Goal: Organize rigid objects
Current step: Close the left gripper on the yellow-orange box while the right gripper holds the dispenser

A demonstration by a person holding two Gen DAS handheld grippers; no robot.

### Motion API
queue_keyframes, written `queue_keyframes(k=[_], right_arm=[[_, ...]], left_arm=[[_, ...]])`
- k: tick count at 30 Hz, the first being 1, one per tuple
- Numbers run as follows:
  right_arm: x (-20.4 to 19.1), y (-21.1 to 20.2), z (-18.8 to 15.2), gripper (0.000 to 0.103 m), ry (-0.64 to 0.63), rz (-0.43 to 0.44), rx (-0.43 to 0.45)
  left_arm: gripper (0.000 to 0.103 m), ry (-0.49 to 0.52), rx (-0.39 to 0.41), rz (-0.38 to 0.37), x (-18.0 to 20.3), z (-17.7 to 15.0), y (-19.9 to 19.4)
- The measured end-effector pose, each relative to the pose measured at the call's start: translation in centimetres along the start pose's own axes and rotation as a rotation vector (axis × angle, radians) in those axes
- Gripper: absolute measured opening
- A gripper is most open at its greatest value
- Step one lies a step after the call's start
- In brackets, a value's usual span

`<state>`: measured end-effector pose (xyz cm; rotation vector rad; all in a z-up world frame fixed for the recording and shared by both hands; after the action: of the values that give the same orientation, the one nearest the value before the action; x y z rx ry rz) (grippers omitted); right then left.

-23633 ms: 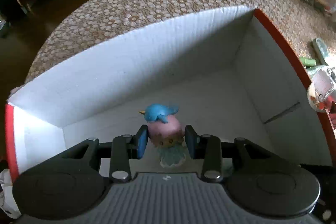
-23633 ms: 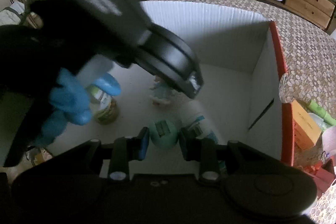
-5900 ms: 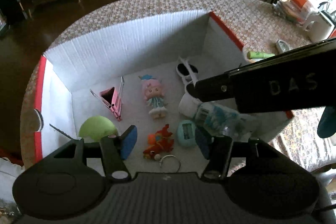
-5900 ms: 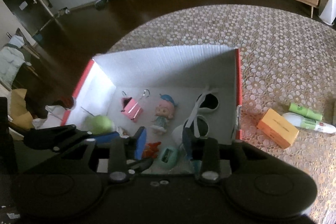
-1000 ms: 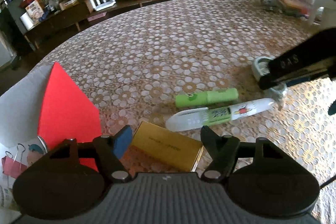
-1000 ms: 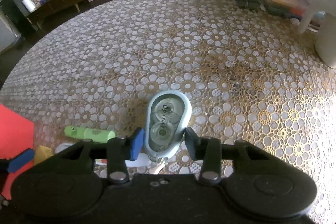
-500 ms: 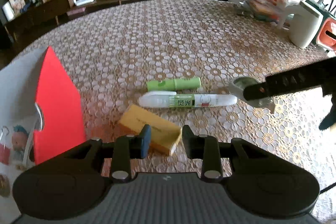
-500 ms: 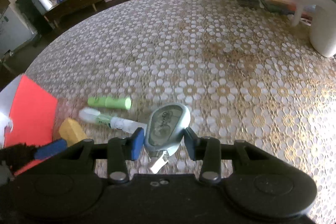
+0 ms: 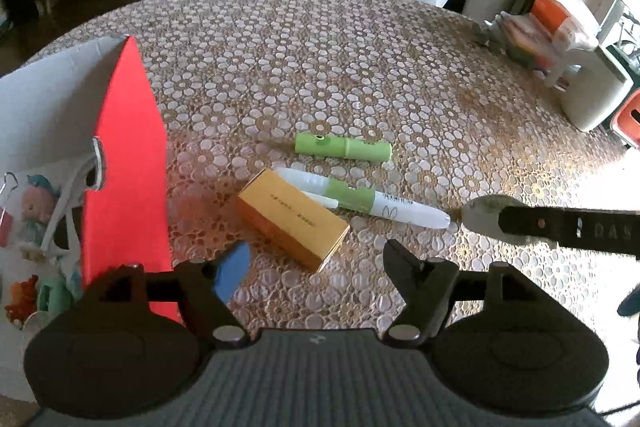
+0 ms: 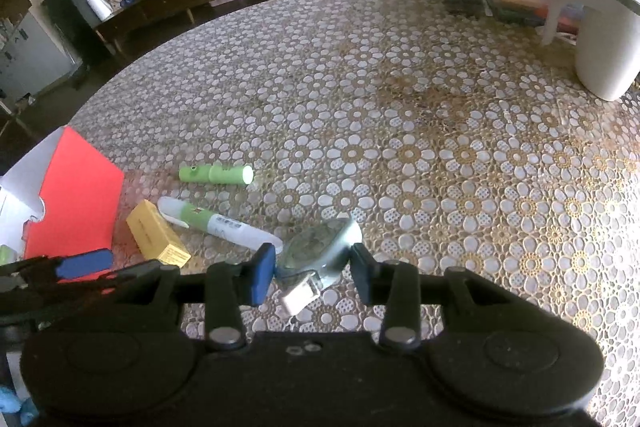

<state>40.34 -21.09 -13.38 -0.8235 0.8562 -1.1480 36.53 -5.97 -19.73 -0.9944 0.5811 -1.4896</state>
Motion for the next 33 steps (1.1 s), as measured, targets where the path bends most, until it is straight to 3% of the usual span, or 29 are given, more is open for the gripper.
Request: queue_keyframes(k=[4,9,18,19,22,29,33], right_arm=[[0.3,0.5,0.6,0.04,0.01,-0.006,0.003],[0.4,1.3,0.9,0.04,0.011,-0.007,-0.003],[0.1,2.2,0.4,0.039,0.009,-0.002,-0.026],[0.2,2.2,0.3,0.039,0.011,-0.001,-0.026],[0.2,1.9,0.1,0.039,0.025,0.003,-0.022],[0.1,0.4,-0.7,0.039,0.055,0.005,-0.007],[-0.1,-1.1,-1.1,0.038,0.071,0.003,0.007]], left_arm=[[0.074,-0.113,-0.023,0.044,-0.9,0.8,1.5],[0.074,-0.182,-0.058,0.101,-2.0,1.4,3.6],[0.074,-0.179,-0.064,0.147,-2.7,1.5,5.0],[0.072,-0.172,-0.06,0.15,-2.6,1.5,5.0],[0.046,-0.147,-0.047,0.148,-2.1,1.5,4.9],[0.031,-0.136,-0.031,0.144,-2.1,0.8,3.0],[0.029,-0.127,-0.023,0.109,-1.8,0.5,1.4]])
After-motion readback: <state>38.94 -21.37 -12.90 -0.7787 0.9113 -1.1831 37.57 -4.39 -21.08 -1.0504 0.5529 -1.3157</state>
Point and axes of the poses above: each gripper's, at about its wrist camera, not at the fingertips, and y roughly the way its jaws point, x to its right, z to its top, the point moved 6 cm from there along y, roughly the way its jaws point, and after that the axes turned 9 degrees about -z, right-handed, at the moved point
